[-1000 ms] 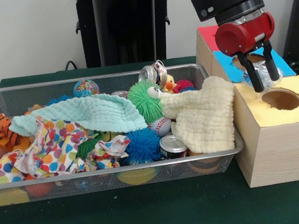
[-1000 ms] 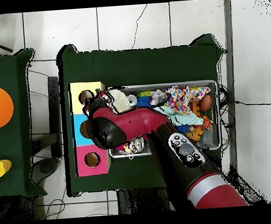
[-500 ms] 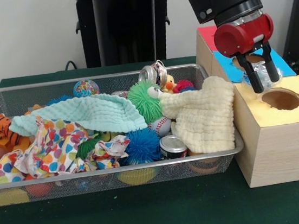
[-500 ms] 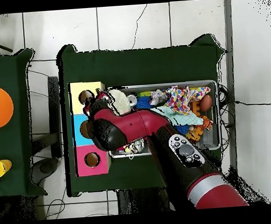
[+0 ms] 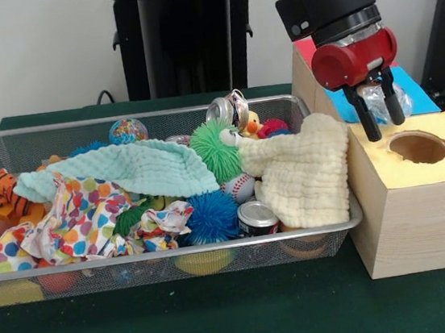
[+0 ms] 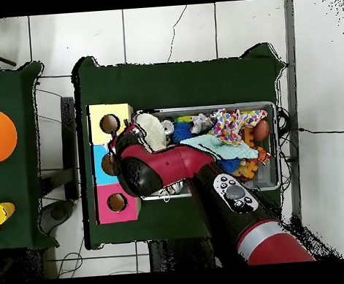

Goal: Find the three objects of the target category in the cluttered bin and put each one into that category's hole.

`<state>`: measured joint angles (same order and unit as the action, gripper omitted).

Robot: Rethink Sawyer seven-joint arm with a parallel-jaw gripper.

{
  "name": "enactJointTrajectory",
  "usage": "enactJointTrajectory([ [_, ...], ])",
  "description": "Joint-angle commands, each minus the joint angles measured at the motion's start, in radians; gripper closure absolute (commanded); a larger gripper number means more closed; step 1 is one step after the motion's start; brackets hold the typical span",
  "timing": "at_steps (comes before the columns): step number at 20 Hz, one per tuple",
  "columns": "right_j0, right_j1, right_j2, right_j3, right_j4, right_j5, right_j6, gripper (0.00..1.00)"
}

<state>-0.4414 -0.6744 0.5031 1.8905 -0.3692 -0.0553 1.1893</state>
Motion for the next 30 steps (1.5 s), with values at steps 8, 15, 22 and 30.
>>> enactJointTrajectory([
  [8,0.021,0.01,-0.064,0.037,-0.048,0.049,0.132,0.0],
  [15,0.028,0.014,-0.074,0.03,-0.052,0.052,0.125,0.0],
  [22,0.096,0.002,-0.168,0.002,-0.033,0.038,0.145,0.0],
  [30,0.133,0.008,-0.219,-0.013,-0.028,0.029,0.147,0.0],
])
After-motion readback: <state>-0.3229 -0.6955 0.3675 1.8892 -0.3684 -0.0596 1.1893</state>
